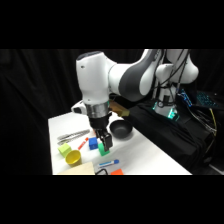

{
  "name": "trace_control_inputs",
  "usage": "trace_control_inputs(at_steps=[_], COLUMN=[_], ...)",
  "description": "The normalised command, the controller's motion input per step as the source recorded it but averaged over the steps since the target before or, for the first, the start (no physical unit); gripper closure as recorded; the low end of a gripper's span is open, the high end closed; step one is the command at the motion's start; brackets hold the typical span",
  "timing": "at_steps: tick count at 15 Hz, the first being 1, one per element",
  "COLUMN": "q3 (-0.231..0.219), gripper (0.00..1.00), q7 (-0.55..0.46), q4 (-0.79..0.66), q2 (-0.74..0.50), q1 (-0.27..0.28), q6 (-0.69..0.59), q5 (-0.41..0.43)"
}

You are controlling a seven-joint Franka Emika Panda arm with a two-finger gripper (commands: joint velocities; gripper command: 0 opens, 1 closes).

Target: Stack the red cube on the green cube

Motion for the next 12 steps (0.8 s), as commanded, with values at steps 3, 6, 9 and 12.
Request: trace_control_inputs(at_steps=[3, 6, 9, 12], q3=[0.044, 0.036, 0.036, 0.041], gripper=[0.00, 0.00, 0.00, 0.00], q7=[0.18, 0.16, 0.14, 0.13], q4=[0.20, 0.19, 0.19, 0.20], q2=[0.09, 0.10, 0.14, 0.16], q1=[0.105, 0.079, 0.059, 0.059], q6=[-0.10, -0.08, -0.05, -0.02], q5=[-0.082, -0.076, -0.066, -0.056])
